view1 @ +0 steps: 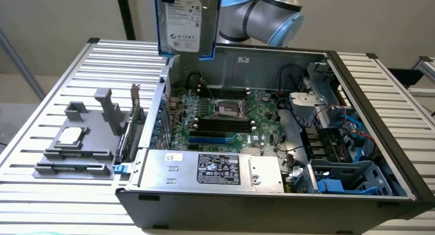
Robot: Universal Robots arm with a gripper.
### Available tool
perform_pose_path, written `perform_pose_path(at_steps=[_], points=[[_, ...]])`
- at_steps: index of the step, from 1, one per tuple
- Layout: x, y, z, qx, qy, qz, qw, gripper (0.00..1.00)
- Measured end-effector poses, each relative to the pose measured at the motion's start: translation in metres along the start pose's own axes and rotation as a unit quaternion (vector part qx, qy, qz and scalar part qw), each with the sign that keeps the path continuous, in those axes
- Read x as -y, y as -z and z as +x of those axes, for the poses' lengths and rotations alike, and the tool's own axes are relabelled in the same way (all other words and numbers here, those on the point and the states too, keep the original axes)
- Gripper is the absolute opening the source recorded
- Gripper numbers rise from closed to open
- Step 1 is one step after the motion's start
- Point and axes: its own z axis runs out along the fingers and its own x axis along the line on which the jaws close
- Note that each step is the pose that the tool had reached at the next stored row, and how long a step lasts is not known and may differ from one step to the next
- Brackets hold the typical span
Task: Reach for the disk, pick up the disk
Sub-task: 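Pick up the disk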
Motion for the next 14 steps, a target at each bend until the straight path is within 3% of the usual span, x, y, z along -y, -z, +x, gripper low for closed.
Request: perform_pose_path(at_steps=[4,14], points=[[0.0177,0.0018,0.007,0.0,0.0,-0.0003,1.0,0.33],[0.0519,0.0053,0.027,0.0,0.0,-0.0001,1.0,0.33]])
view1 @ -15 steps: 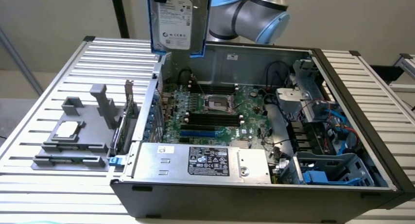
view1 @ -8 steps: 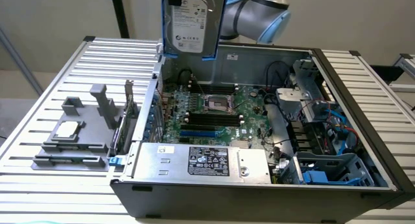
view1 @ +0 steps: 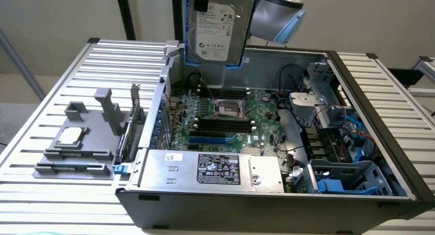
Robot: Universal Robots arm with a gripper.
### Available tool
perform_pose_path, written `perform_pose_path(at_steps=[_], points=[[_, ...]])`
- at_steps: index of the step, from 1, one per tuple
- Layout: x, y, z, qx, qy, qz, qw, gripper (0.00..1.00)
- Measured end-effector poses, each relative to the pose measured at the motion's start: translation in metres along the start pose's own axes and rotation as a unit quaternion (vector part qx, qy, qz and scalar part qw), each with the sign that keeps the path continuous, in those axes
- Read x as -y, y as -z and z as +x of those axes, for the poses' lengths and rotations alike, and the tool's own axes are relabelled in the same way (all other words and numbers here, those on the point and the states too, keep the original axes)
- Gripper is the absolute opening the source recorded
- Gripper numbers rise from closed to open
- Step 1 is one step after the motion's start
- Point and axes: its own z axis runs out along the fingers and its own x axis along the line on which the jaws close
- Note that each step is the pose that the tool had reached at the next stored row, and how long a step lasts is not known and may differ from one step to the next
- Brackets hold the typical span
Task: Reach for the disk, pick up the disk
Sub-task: 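Pick up the disk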
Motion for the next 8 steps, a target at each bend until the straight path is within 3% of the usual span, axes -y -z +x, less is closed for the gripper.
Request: perform_pose_path(at_steps=[8], points=[[0.0266,0.0022,0.018,0.0,0.0,0.0009,1.0,0.33]])
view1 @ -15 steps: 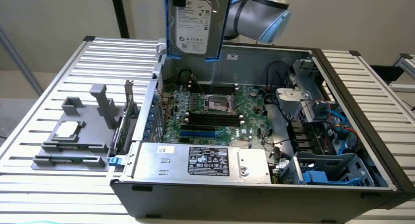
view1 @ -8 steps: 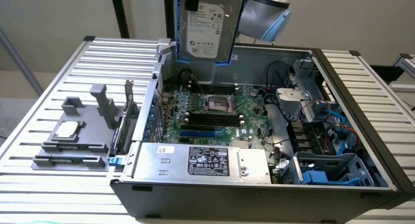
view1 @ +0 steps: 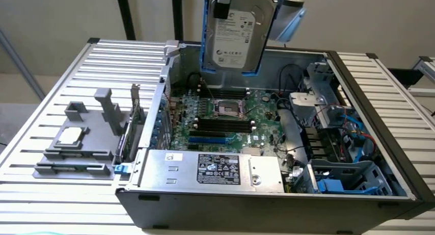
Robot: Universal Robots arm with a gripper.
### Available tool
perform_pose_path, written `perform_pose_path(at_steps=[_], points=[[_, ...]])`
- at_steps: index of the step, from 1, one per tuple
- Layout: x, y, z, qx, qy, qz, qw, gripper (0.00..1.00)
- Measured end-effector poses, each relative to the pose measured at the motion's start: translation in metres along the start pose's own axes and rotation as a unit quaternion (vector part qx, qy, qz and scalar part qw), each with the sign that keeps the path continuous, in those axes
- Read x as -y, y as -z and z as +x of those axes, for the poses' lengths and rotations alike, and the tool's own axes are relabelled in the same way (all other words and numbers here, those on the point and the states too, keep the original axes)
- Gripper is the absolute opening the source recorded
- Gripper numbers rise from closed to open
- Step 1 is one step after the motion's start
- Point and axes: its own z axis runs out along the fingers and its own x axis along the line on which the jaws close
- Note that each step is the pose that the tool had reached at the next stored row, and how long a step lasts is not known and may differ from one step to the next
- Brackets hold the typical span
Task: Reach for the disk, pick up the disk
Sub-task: 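Pick up the disk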
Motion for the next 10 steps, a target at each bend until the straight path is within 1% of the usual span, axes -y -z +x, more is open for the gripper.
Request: perform_pose_path(at_steps=[2,4,10], points=[[0.0053,0.0006,0.005,0.0,0.0,0.0005,1.0,0.33],[0.0088,0.0011,0.01,0.0,0.0,0.0018,1.0,0.33],[0.0111,0.0023,0.028,-0.0002,0.001,0.0101,0.9999,0.33]])
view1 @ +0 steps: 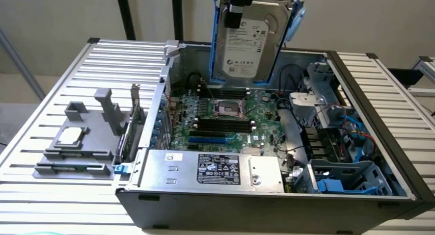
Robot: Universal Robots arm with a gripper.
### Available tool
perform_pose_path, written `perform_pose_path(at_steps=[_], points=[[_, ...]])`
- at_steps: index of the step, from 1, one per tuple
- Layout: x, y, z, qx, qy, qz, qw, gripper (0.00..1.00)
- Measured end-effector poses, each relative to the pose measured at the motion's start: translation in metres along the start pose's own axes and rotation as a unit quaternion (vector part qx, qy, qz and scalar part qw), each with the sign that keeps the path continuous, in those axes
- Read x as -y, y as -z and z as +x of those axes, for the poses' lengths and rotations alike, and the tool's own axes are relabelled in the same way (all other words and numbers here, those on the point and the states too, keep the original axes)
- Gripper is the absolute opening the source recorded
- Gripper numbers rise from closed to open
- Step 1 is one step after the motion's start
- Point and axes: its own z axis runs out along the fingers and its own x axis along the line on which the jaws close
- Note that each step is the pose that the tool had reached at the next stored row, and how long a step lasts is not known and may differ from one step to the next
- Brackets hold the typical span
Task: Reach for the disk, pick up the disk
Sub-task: 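Pick up the disk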
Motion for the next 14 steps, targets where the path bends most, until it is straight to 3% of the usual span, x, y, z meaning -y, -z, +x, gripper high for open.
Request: perform_pose_path(at_steps=[6,14], points=[[0.0094,0.0017,0.018,0.0,0.0,0.0016,1.0,0.33],[0.0346,0.0045,0.039,0.0,0.0,0.0016,1.0,0.33]])
